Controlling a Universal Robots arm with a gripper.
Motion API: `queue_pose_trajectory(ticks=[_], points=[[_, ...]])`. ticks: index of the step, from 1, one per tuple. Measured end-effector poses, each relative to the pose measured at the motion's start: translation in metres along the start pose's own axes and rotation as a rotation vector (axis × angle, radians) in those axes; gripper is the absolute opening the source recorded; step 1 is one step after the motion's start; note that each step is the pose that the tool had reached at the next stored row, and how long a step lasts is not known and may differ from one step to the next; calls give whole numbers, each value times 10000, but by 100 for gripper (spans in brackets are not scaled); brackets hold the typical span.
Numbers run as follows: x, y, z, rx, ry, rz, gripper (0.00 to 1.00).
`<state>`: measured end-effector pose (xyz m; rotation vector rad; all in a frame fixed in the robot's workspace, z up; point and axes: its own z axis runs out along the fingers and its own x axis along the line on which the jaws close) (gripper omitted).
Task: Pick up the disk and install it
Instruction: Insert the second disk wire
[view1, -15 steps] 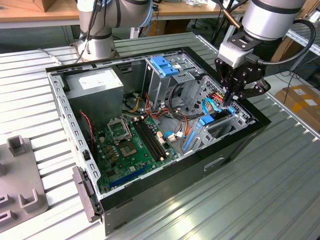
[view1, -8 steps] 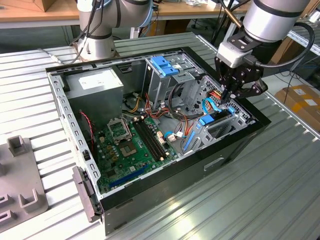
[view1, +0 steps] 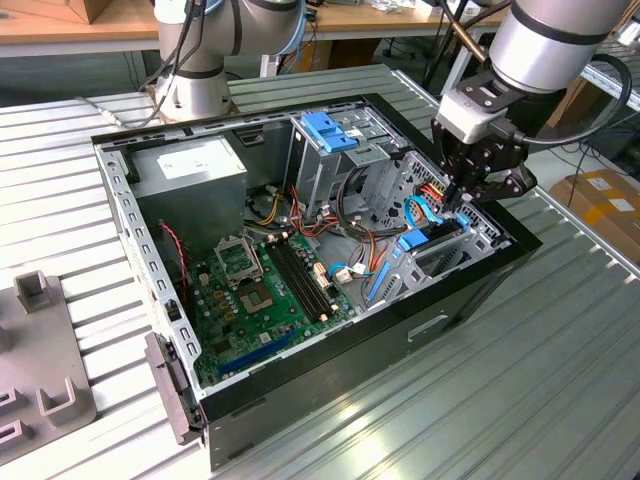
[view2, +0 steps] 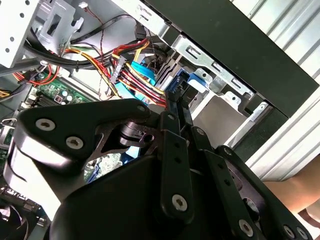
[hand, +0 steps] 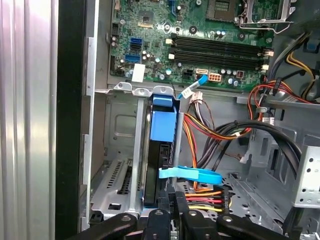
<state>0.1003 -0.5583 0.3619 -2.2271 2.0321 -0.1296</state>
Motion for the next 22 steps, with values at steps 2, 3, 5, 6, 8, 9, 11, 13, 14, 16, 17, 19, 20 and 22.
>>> queue_pose_trajectory(ticks=[2, 3, 5, 6, 8, 9, 11, 13, 14, 16, 17, 19, 20, 22], points=[[11, 6, 31, -1, 6, 16, 16], [11, 6, 32, 0, 2, 17, 16], [11, 6, 35, 27, -280, 61, 16], [12, 6, 33, 33, -339, 78, 16], [18, -2, 36, 33, -340, 117, 16], [21, -5, 39, 33, -335, 148, 16], [28, -4, 61, 40, -306, 335, 16], [28, -4, 66, 47, -280, 499, 16], [35, -3, 67, 47, -282, 500, 16], [48, -2, 66, 47, -281, 501, 16], [62, -1, 66, 47, -282, 500, 16], [74, 0, 67, 49, -300, 503, 16], [77, 1, 69, 49, -315, 504, 16], [95, 3, 71, 50, -324, 506, 16]])
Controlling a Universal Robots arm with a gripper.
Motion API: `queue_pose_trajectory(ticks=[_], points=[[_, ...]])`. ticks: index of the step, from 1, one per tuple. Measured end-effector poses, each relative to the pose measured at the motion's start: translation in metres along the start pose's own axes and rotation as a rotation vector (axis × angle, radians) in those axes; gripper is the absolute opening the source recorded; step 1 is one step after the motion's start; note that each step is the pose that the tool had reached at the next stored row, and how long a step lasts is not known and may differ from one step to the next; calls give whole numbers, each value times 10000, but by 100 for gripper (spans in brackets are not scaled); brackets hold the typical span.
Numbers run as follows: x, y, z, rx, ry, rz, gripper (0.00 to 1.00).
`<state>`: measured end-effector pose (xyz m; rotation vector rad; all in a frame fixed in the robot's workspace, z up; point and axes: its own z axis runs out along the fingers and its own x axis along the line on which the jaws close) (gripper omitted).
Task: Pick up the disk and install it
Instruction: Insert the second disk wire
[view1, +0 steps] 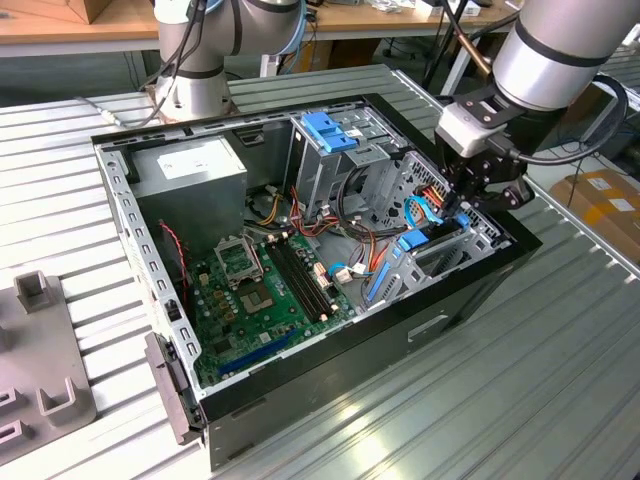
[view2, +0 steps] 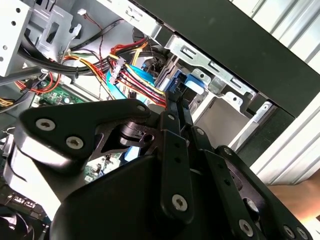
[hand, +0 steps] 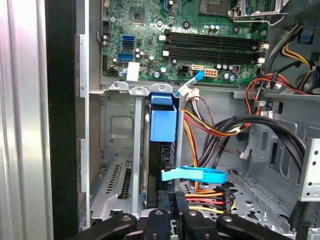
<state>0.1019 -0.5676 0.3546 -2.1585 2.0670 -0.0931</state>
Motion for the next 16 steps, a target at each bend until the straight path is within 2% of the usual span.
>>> queue_pose_trajectory(ticks=[6, 9, 16], points=[[10, 18, 11, 33, -20, 0, 16], [15, 27, 20, 83, -17, -2, 16], [20, 40, 26, 100, -18, -5, 16]])
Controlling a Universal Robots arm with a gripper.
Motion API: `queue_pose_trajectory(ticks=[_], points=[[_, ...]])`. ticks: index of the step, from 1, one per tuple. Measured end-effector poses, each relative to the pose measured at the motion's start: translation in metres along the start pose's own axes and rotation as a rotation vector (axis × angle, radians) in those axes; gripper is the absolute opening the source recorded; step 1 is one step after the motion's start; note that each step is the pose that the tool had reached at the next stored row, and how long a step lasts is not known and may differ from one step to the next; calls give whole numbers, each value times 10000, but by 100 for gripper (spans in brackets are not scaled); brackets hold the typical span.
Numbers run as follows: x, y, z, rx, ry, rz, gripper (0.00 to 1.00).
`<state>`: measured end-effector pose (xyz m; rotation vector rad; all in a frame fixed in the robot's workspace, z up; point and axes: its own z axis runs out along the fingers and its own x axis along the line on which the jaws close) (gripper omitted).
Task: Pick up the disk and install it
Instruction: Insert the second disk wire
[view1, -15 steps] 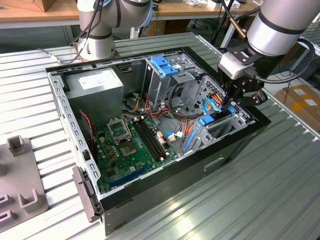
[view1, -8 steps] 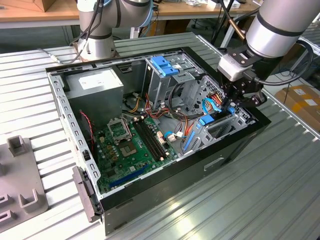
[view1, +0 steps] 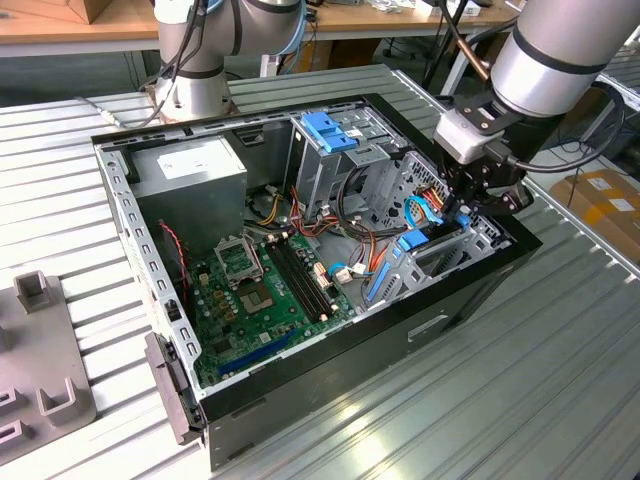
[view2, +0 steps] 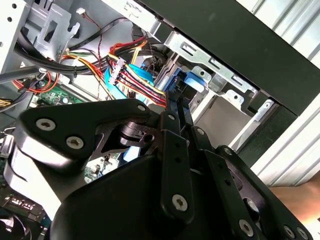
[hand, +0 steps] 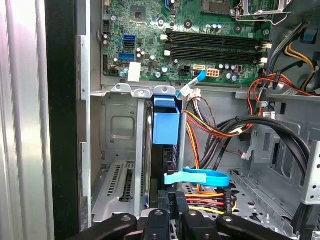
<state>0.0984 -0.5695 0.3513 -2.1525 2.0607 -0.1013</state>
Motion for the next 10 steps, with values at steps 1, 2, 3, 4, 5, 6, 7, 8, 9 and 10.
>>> queue_pose_trajectory(ticks=[1, 2, 3, 4, 5, 6, 7, 8, 9, 10], points=[[5, 3, 6, 3, 0, 1, 16], [7, 5, 8, 4, 1, 0, 16], [10, 6, 13, 5, 1, 0, 16], [13, 9, 16, 5, 4, 0, 16], [14, 10, 21, 5, 0, 0, 16], [16, 12, 24, 6, -14, 3, 16], [17, 12, 24, 6, -24, 4, 16], [17, 12, 25, 6, -38, 7, 16], [17, 12, 25, 8, -58, 10, 16], [18, 13, 26, 8, -59, 13, 16]])
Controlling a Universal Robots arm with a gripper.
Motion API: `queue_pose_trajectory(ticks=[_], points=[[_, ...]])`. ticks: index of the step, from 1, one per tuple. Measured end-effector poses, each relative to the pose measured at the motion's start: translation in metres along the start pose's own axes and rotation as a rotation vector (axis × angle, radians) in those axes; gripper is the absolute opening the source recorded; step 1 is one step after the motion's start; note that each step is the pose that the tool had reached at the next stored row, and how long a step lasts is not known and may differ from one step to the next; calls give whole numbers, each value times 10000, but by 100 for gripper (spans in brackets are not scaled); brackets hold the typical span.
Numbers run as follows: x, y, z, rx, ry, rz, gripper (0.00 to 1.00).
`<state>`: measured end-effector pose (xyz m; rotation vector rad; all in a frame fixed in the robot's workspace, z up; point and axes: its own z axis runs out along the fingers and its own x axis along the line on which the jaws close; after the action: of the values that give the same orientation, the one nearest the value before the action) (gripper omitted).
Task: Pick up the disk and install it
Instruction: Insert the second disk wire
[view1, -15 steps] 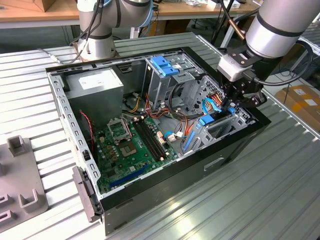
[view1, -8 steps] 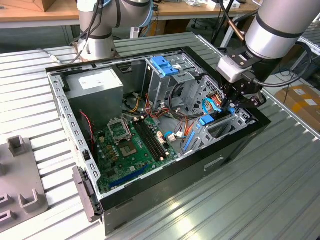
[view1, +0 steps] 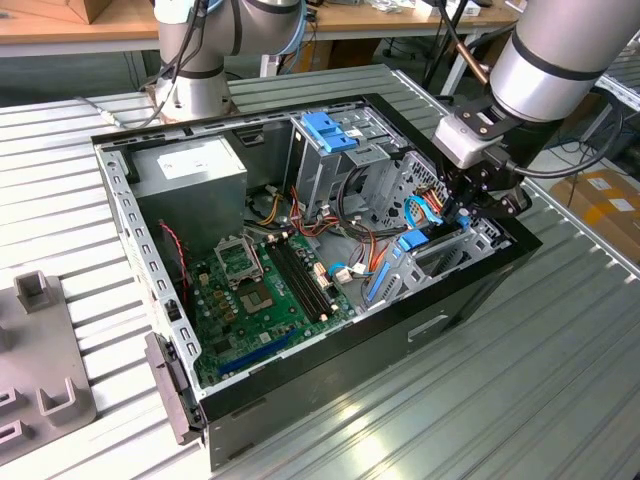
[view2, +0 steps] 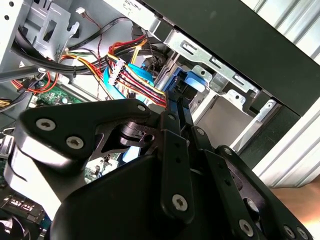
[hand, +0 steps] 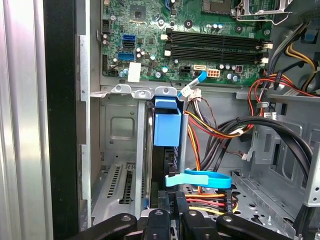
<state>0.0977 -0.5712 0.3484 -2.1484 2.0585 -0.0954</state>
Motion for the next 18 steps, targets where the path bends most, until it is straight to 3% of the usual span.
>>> queue_pose_trajectory(ticks=[6, 8, 9, 11, 12, 14, 18], points=[[1, -4, 10, 20, 45, 293, 16], [1, -4, 9, 22, 35, 309, 16], [1, -4, 9, 23, -2, 320, 16], [1, -3, 10, 30, -204, 355, 16], [2, -4, 9, 31, -238, 369, 16], [-2, -12, -42, 31, -192, 372, 16], [4, -8, -19, 31, -188, 372, 16]])
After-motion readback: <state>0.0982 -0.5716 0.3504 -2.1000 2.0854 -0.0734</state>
